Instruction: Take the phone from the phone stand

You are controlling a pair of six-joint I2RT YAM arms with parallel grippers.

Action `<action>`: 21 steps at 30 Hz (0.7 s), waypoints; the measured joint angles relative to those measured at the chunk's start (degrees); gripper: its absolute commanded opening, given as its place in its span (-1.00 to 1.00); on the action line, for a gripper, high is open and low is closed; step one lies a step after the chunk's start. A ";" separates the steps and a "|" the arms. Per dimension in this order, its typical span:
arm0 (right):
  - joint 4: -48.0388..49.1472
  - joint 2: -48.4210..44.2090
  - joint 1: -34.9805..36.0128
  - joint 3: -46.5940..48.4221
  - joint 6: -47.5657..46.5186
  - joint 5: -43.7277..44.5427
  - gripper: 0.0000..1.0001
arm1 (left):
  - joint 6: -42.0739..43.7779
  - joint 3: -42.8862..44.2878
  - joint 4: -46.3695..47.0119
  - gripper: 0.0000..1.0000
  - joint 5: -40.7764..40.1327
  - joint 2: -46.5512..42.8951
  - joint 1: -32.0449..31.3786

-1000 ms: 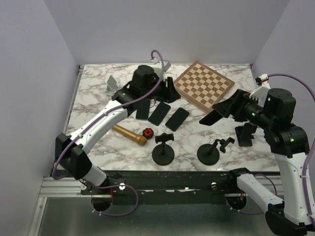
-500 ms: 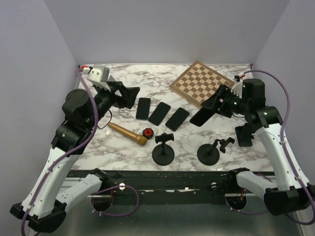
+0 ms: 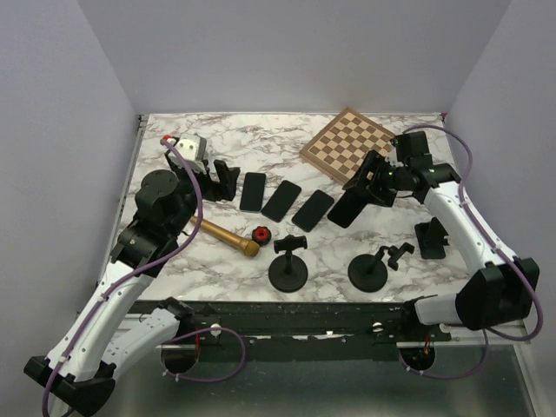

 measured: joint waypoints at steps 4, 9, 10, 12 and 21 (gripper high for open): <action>0.26 4.74 2.71 0.79 1.07 5.05 -0.99 | 0.33 -0.09 1.36 0.70 -1.55 -2.27 0.00; 1.88 7.85 5.79 0.83 3.56 7.93 -0.99 | 0.37 -0.22 2.36 0.69 -2.73 -2.80 0.00; 2.36 8.48 6.27 0.83 4.13 8.48 -0.99 | 0.37 -0.31 2.56 0.69 -2.86 -2.80 0.00; 3.56 9.62 6.95 0.52 5.35 9.29 -0.99 | 0.37 -0.52 2.64 0.69 -3.04 -2.71 0.00; 6.56 10.43 7.45 -3.34 9.40 14.03 -0.98 | 0.37 -1.11 2.64 0.69 -3.45 -2.36 0.00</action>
